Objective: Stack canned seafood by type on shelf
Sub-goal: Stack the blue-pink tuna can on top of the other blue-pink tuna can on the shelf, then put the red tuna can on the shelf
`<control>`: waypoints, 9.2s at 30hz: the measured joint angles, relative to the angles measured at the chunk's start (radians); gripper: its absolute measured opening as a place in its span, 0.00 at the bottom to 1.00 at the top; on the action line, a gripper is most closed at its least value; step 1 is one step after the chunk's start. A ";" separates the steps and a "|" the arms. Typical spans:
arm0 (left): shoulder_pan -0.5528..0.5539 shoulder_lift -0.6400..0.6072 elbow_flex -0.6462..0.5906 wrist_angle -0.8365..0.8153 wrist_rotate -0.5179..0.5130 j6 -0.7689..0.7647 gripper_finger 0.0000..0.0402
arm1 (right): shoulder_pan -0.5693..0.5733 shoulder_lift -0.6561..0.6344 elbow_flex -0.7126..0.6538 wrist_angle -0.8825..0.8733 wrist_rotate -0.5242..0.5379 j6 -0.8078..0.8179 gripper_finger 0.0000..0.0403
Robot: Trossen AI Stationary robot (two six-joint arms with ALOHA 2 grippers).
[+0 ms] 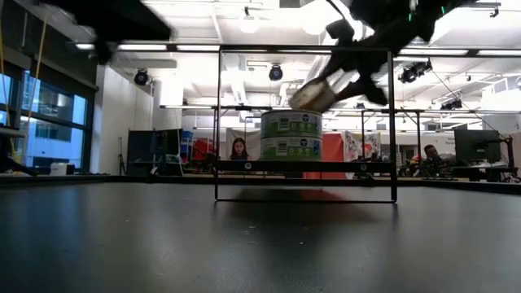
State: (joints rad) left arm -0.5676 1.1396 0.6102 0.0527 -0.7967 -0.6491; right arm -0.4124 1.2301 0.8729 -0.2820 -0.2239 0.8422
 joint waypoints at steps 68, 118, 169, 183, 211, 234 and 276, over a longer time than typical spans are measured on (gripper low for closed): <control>0.839 0.021 0.135 0.072 0.781 0.546 0.00 | -0.006 0.335 -0.168 0.761 0.122 0.504 0.87; 0.561 -0.169 0.134 -0.301 0.780 0.526 0.00 | 0.001 0.046 0.098 0.167 -0.116 -0.125 0.89; -0.564 0.471 0.309 -0.679 0.588 -0.495 0.00 | 1.159 0.085 0.164 -0.405 0.630 0.513 0.00; -0.161 0.719 0.311 -0.051 0.474 -0.028 0.00 | 1.368 0.339 0.164 -0.382 0.543 0.793 0.00; -0.006 0.810 0.529 0.099 0.491 0.336 0.00 | 1.021 0.570 0.164 0.046 0.459 0.412 0.00; -0.012 0.861 0.394 0.366 0.330 0.151 0.00 | 1.001 0.605 0.164 0.142 0.402 0.461 0.00; -0.011 0.843 0.354 0.307 0.436 0.217 0.00 | 0.965 0.546 0.171 0.272 0.407 0.492 0.00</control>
State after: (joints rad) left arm -0.5789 1.9824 0.9638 0.3595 -0.3605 -0.4320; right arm 0.5529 1.7761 1.0439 -0.0101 0.1830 1.3346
